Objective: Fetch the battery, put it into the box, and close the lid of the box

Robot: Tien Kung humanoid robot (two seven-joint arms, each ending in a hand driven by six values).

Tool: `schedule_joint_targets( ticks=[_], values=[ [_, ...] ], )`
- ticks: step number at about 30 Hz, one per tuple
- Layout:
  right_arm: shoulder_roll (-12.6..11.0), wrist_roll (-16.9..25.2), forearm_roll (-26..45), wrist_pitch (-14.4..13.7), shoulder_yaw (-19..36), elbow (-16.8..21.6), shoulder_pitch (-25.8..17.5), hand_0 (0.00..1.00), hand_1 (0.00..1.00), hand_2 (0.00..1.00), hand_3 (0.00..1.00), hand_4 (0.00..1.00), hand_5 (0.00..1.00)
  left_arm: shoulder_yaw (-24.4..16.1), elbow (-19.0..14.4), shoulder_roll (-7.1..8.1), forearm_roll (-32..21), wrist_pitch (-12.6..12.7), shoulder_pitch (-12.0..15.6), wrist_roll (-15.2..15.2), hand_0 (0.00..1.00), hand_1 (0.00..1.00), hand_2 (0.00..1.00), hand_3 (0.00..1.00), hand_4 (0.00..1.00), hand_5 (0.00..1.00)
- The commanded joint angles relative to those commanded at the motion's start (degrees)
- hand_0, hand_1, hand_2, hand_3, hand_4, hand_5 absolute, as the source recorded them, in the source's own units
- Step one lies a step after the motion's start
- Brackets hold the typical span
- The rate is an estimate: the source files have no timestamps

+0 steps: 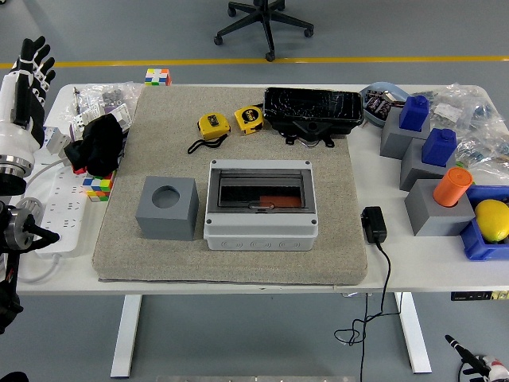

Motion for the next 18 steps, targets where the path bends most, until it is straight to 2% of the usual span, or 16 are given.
schedule_joint_targets(
  ticks=[5,10,11,12,16,17,18],
  values=[
    [0.0,0.0,0.0,0.0,0.1,0.0,0.0,0.831,0.768,0.747,0.823,0.998,0.998,-0.3,0.2,-0.51,11.5,-1.3,0.3,-0.4,0.964,0.998,0.969,0.945,0.998,0.998],
    [0.0,0.0,-0.2,0.0,0.1,0.0,-0.1,0.831,0.768,0.747,0.823,0.998,0.998,-0.2,0.4,-0.58,11.9,-2.1,0.6,-0.6,0.964,0.998,0.969,0.945,0.998,0.998],
    [0.0,-0.1,-0.4,0.0,0.3,0.0,-0.1,0.831,0.768,0.747,0.823,0.998,0.998,-0.2,0.3,-0.71,12.0,-2.1,0.7,-0.2,0.883,0.933,0.935,0.938,0.998,0.998],
    [0.0,-0.1,-0.5,0.0,0.3,0.0,-0.1,0.831,0.768,0.747,0.823,0.998,0.998,-0.2,0.3,-0.82,11.9,-2.0,0.8,-0.1,0.883,0.933,0.935,0.938,0.998,0.998],
    [0.2,-0.1,-0.5,0.1,0.2,0.0,-0.2,0.831,0.768,0.747,0.823,0.998,0.998,0.0,-0.2,-1.09,15.6,-2.0,1.4,1.0,0.883,0.933,0.935,0.938,0.998,0.998],
    [0.2,-0.1,-0.6,0.1,0.2,0.0,-0.2,0.831,0.767,0.747,0.823,0.998,0.998,0.1,-0.2,-1.09,16.2,-2.3,1.5,1.2,0.855,0.871,0.835,0.834,0.998,0.998],
    [0.2,-0.2,-0.7,0.0,0.2,0.0,-0.2,0.831,0.767,0.747,0.823,0.998,0.998,0.5,0.2,-1.05,15.2,-2.3,1.6,0.8,0.855,0.871,0.835,0.834,0.998,0.998]
  ],
)
